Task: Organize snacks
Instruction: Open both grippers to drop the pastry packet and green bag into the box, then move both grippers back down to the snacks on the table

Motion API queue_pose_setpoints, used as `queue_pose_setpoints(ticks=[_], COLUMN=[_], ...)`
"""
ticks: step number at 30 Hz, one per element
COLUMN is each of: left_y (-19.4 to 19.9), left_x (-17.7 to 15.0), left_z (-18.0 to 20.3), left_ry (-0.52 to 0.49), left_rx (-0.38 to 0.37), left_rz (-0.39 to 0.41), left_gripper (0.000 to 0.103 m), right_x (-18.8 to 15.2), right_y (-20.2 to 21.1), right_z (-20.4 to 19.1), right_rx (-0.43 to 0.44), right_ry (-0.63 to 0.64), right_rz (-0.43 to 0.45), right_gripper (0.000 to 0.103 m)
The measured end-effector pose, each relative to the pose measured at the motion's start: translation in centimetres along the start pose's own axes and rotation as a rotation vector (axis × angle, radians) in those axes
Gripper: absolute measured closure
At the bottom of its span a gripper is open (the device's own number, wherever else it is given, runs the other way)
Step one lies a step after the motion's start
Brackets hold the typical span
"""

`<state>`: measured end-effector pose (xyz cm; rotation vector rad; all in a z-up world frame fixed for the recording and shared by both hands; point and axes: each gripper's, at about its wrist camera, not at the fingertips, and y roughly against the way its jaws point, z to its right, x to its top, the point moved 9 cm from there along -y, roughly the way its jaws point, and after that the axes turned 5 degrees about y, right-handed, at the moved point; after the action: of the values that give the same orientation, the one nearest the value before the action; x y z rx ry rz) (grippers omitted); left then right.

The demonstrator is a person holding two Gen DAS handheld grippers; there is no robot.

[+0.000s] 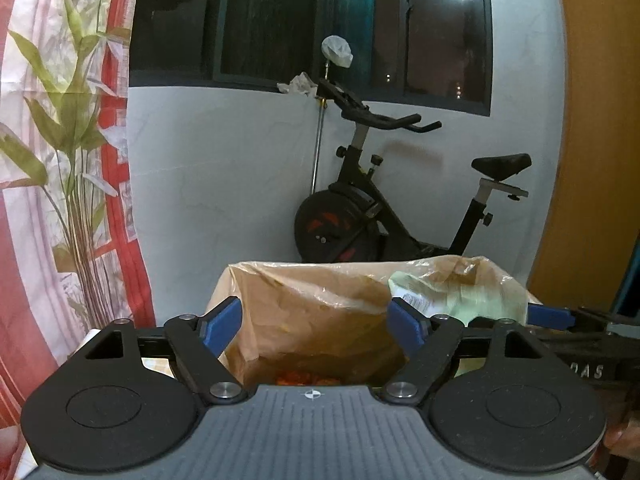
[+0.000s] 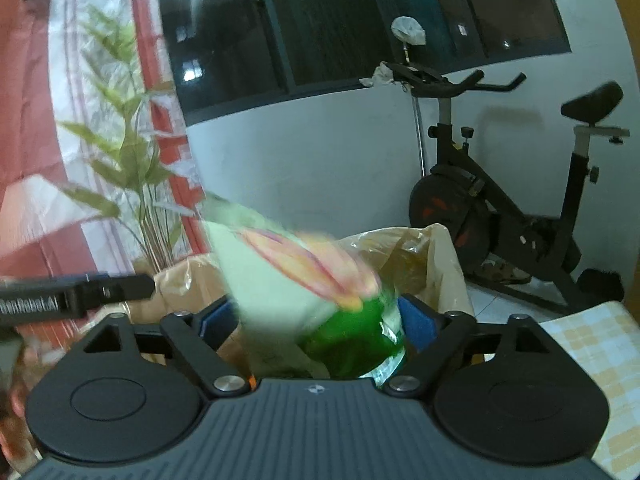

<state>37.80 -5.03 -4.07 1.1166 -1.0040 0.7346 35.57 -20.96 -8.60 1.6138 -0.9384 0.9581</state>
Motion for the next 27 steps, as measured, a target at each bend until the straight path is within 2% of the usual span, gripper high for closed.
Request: queue_pose_setpoints(ticks=[4,13,27], left_y=[0.6,2.7,8.6], left_x=[-0.2,-1.3,-4.6], left_z=[0.0,-0.5,-1.6], left_ry=[0.01,0.034,0.077], left_rx=[-0.001,-0.014,-0.025], left_rz=[-0.007,-0.043,-0.046], left_gripper=[0.02,0.02,0.02], right_x=[0.2,0.7,-1.9], right_y=[0.8,2.7,7.3], right_z=[-0.7,-0.4,-0.3], right_rx=[-0.007,-0.02,0.029], right_ry=[0.057,0.128,0.151], right_rz=[0.011,0.003,-0.008], right_gripper=[0.009,0.008,0.007])
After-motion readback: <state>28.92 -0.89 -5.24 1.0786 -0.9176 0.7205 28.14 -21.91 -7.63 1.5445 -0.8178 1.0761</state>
